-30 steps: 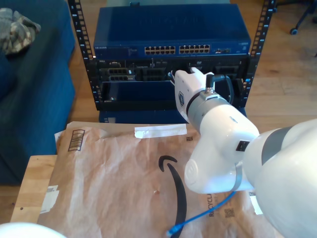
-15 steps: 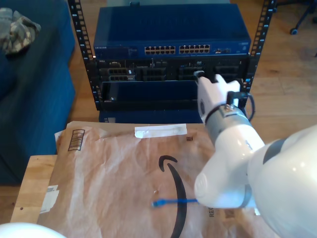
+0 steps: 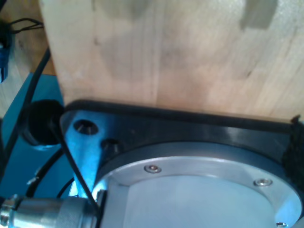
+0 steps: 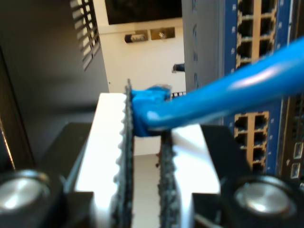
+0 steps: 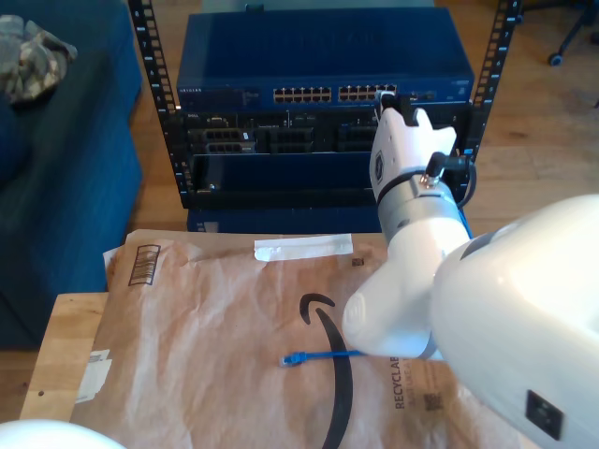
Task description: Grab the cable and plug it in
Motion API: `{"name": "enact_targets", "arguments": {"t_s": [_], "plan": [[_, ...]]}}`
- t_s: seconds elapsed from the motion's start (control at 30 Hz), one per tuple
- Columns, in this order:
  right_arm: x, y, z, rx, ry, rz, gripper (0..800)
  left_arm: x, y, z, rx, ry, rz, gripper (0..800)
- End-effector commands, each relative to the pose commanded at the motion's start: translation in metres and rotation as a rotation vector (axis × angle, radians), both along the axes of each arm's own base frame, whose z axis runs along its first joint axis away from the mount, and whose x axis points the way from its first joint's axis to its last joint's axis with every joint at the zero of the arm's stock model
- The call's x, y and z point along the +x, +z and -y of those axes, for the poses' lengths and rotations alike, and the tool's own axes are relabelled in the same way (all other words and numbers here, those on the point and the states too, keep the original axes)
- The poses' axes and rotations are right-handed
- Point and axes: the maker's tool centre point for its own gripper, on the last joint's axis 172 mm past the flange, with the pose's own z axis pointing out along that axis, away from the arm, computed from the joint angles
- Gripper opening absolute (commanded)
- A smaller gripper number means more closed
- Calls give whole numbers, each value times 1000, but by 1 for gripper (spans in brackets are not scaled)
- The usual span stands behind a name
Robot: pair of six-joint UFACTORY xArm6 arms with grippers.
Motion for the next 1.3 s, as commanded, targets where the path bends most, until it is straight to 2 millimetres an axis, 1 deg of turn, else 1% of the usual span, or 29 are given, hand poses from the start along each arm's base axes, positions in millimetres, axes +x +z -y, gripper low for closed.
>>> {"name": "enact_targets", "arguments": {"t_s": [0.07, 0.13, 0.2, 0.23, 0.4, 0.47, 0.67, 0.77, 0.83, 0.9, 1.03, 1.1, 1.13, 1.17, 1.3], "plan": [[0, -9, 16, 22, -26, -9, 0, 0, 0, 0, 0, 0, 0, 800], [5, -10, 32, 28, -55, -8, 0, 0, 0, 0, 0, 0, 0, 800], [10, -16, 39, 26, -74, -6, 0, 0, 0, 0, 0, 0, 0, 800], [12, -15, 40, 32, -79, 6, 0, 0, 0, 0, 0, 0, 0, 800], [18, -35, 37, 77, -88, 7, 0, 0, 0, 0, 0, 0, 0, 800], [26, -35, 34, 80, -90, 25, 0, 0, 0, 0, 0, 0, 0, 800], [49, -45, 22, 82, -91, 56, 0, 0, 0, 0, 0, 0, 0, 800], [56, -45, 31, 71, -108, 85, 0, 0, 0, 0, 0, 0, 0, 800], [58, -44, 29, 67, -106, 100, 0, 0, 0, 0, 0, 0, 0, 800], [60, -42, 33, 62, -108, 113, 0, 0, 0, 0, 0, 0, 0, 800], [60, -43, 24, 46, -78, 121, 0, 0, 0, 0, 0, 0, 0, 800], [60, -42, 27, 43, -79, 129, 0, 0, 0, 0, 0, 0, 0, 800], [60, -42, 25, 38, -72, 131, 0, 0, 0, 0, 0, 0, 0, 800], [61, -46, 24, 32, -67, 128, 0, 0, 0, 0, 0, 0, 0, 800], [71, -44, 28, 31, -71, 145, 0, 0, 0, 0, 0, 0, 0, 800]]}}
